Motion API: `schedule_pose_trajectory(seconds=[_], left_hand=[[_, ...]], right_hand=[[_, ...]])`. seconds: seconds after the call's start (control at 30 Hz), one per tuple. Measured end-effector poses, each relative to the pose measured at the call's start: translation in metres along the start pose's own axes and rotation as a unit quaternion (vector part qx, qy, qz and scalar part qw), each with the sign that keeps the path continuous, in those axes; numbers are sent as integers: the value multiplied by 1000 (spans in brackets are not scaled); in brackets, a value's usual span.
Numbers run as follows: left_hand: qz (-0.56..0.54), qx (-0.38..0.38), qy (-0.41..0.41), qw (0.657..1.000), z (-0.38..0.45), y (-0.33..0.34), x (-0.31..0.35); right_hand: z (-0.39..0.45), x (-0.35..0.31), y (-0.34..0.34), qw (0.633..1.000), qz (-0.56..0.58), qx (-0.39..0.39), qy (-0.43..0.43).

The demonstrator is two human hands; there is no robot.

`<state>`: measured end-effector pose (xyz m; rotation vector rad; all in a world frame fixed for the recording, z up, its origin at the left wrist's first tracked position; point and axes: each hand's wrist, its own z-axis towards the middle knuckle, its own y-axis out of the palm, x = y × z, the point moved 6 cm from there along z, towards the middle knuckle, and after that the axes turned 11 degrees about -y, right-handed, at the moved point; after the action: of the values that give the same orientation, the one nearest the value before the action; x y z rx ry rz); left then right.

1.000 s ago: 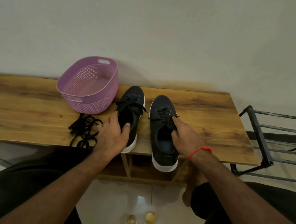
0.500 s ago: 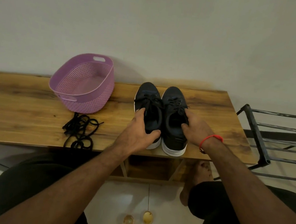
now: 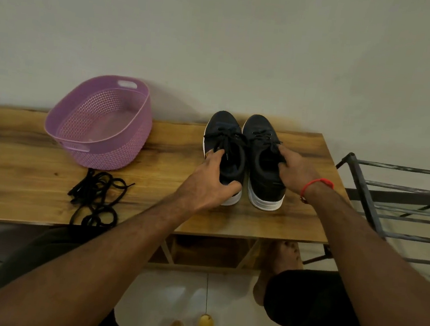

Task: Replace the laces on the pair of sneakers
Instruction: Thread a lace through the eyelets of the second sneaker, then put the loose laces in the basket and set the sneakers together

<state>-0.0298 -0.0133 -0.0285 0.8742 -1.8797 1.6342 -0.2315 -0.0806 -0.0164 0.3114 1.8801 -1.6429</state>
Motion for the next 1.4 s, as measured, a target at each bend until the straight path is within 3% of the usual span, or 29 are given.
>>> schedule_pose_trajectory(seconds=[0.57,0.63,0.8,0.93,1.03,1.13,1.3,1.4], left_hand=[[-31,-17,-24,999,1,2,2],[-40,-16,-36,998,-2,-4,1],[-20,41,-8,999,-18,-27,-2],[12,82,-2,997,-34,-50,-14],[47,102,-21,993,-47,-75,-25],[48,106,-70,991,-61,-108,-46],[132,8,-248,960,-85,-157,-113],[131,26,-316,939,-97,-182,-146]], right_hand=[[10,6,0,998,59,-16,31],[10,-2,-5,997,78,11,24],[6,-54,-19,987,56,130,-76],[-10,-104,0,975,47,143,-165],[-22,-139,27,965,42,111,-236],[-29,-166,52,956,43,63,-284],[-34,-199,84,951,52,2,-304],[-33,-220,105,947,59,-32,-313]])
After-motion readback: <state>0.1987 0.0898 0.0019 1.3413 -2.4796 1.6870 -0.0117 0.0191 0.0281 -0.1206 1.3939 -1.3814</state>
